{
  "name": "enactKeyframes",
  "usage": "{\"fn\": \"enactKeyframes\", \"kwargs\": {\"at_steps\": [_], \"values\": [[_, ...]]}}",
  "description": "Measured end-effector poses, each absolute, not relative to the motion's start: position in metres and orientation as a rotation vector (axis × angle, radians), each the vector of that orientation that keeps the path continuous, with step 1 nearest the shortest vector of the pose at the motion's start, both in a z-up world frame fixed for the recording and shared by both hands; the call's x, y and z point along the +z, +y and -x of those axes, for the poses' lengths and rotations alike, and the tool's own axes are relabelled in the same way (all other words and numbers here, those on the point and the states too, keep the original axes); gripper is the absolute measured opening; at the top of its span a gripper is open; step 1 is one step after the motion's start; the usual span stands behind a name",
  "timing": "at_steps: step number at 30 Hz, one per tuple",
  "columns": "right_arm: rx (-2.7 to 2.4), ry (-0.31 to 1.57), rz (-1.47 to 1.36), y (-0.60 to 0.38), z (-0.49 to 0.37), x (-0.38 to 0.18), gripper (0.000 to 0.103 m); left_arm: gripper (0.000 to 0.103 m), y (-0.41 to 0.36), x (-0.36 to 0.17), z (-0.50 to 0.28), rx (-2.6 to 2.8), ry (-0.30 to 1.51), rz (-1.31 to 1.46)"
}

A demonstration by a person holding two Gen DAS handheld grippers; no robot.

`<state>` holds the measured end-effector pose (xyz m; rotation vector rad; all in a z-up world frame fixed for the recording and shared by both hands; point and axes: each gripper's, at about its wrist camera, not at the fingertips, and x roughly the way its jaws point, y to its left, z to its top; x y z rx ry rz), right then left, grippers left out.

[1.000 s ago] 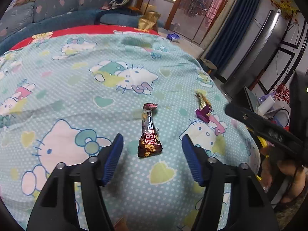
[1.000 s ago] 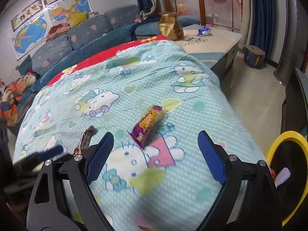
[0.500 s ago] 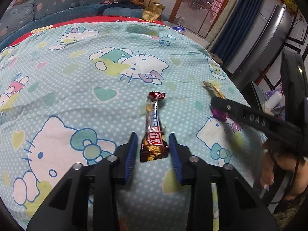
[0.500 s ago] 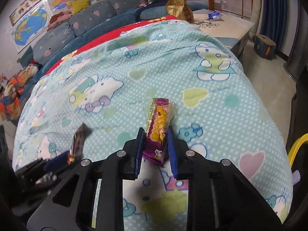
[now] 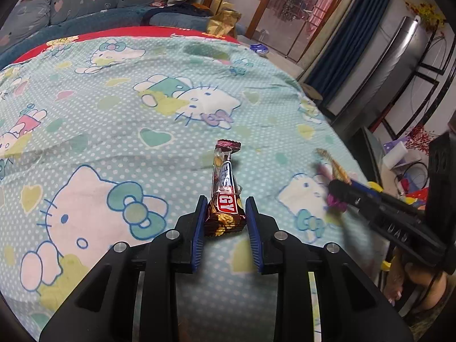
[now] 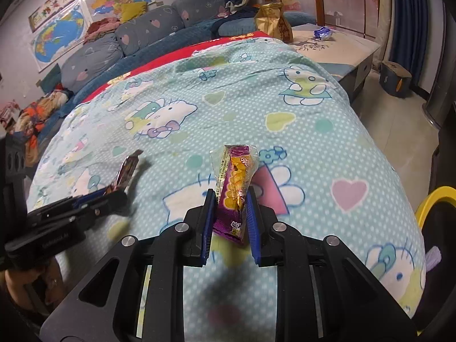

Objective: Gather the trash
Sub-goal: 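Carry the chocolate bar and purple snack packet over the yellow bin with both tools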

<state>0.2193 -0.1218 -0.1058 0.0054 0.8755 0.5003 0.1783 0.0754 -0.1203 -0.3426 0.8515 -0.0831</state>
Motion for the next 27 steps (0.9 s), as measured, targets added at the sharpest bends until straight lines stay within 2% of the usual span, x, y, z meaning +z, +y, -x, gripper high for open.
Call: {"fn": "enactKeyframes", "kwargs": {"at_steps": [27], "values": [[0.486,0.721,-0.001,-0.170,-0.169,-0.050,0.016,0.026,0.003,-0.052,-0.163,-0.230,0.741,0.245]]}}
